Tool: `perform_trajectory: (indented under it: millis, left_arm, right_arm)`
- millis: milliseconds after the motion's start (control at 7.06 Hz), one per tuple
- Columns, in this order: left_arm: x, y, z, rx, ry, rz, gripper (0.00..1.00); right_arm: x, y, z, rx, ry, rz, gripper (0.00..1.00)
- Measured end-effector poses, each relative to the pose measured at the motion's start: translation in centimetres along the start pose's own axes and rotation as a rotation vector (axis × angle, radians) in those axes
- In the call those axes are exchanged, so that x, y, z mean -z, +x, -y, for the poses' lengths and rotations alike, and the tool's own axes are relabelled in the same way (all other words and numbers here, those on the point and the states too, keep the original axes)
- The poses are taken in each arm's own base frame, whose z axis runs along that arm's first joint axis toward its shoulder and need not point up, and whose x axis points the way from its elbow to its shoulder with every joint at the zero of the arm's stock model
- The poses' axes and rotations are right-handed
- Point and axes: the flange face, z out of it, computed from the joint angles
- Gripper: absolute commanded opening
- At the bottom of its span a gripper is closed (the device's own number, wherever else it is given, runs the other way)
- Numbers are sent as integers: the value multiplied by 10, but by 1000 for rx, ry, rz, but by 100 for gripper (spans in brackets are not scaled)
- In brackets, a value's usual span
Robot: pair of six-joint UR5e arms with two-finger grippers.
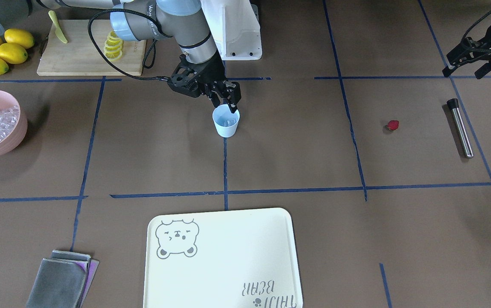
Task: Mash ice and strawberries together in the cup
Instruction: 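Withdraw the right gripper from the cup while the left arm reaches toward the strawberry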
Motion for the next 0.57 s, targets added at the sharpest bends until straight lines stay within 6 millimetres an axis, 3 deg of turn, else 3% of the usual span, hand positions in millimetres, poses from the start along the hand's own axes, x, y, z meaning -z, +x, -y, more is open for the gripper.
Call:
perform_trajectory:
  millis: [142,283,425,567]
  left_arm:
    - [-1,-1,0,1,-1,1,100]
    - [-3,-2,1,5,-5,4,100]
    - [-12,-9,4,23,-19,11,100]
    - [-28,-16,8,43,-43,19,100]
  right_arm:
    - [5,-2,4,-3,2,6,99]
    - [20,-3,21,-13,1,19,100]
    - [44,6,54,-34,-15,21,100]
    - [77,26,99,-43,-47,12,100]
